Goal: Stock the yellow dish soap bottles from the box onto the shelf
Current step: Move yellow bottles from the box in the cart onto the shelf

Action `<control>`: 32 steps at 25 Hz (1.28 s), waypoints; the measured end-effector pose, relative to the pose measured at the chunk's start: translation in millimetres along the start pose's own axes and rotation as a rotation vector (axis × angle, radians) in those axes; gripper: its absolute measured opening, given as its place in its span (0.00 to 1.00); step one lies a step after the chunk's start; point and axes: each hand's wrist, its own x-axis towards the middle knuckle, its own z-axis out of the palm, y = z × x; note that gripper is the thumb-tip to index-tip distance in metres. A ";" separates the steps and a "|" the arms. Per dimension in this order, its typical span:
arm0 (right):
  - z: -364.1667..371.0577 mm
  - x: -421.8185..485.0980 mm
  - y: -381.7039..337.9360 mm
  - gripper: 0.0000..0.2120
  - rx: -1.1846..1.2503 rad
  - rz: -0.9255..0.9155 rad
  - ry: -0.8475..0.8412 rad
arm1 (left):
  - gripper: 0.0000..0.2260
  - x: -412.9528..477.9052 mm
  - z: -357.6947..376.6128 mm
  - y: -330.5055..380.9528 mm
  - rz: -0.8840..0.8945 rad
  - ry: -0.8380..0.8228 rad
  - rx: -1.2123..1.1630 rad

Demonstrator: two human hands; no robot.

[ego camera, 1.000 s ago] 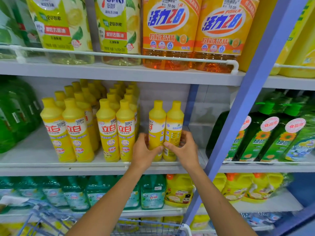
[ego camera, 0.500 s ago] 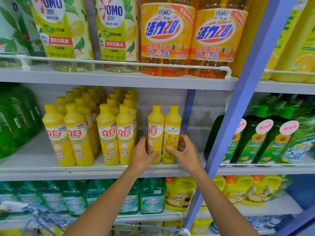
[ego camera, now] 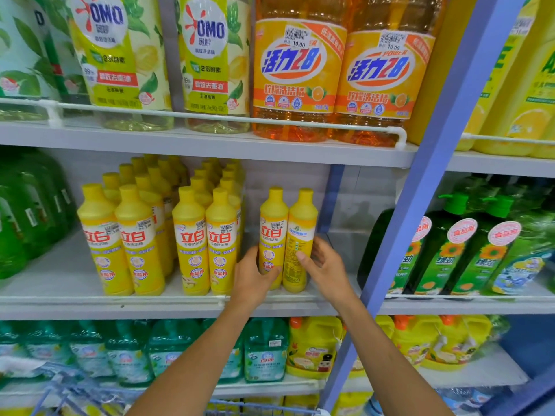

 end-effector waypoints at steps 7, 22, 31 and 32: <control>18.4 11.8 -1.5 0.31 -0.125 0.036 0.186 | 0.29 6.9 4.1 5.0 -0.016 0.039 0.054; 20.0 7.6 8.8 0.33 -0.121 0.038 0.184 | 0.28 7.9 3.0 7.5 -0.024 0.038 0.004; 20.0 10.8 11.7 0.27 -0.305 0.081 0.196 | 0.26 15.9 9.2 8.3 -0.049 0.054 0.064; 19.9 10.9 11.5 0.27 -0.350 0.094 0.183 | 0.26 15.4 10.0 10.3 -0.051 0.060 0.090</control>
